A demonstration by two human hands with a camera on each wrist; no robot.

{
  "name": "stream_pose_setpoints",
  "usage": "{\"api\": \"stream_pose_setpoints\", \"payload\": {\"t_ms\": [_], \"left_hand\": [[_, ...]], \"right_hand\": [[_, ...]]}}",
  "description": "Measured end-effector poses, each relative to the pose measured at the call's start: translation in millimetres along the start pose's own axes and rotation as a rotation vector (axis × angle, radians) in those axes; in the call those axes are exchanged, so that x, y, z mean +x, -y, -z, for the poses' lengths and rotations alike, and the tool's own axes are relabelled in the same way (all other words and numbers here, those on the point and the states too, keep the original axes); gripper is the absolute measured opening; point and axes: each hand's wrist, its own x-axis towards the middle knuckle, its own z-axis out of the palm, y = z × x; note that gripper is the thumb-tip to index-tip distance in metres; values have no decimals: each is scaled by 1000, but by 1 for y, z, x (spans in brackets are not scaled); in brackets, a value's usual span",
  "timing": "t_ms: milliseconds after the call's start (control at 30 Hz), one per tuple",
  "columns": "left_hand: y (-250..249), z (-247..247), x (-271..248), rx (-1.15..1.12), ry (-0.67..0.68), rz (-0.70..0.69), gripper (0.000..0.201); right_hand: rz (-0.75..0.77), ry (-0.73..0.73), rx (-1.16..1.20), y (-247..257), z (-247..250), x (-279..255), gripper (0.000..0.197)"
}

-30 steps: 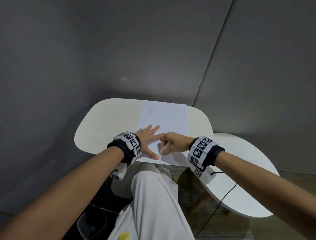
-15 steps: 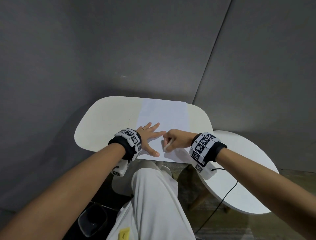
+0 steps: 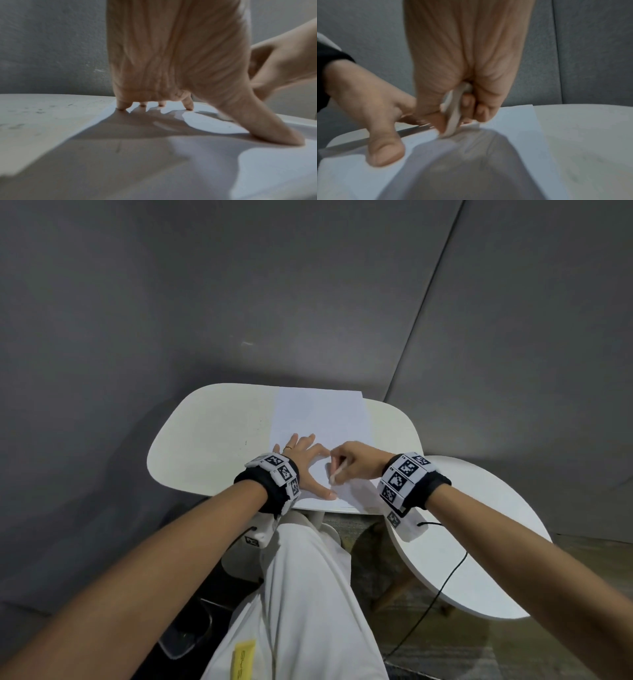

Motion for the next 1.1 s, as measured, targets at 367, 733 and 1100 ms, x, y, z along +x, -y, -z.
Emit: {"api": "stream_pose_setpoints", "payload": {"t_ms": [367,733,1100], "left_hand": [[0,1,6,155,113,-6,118],[5,-3,8,168,115,-23,118],[4,0,9,186,117,-22,118]], "right_hand": [[21,-201,39,-1,-3,-2,16],[11,83,-57,-4,-3,-8,25],[25,-99,-4,-9,3,-3,21]]}}
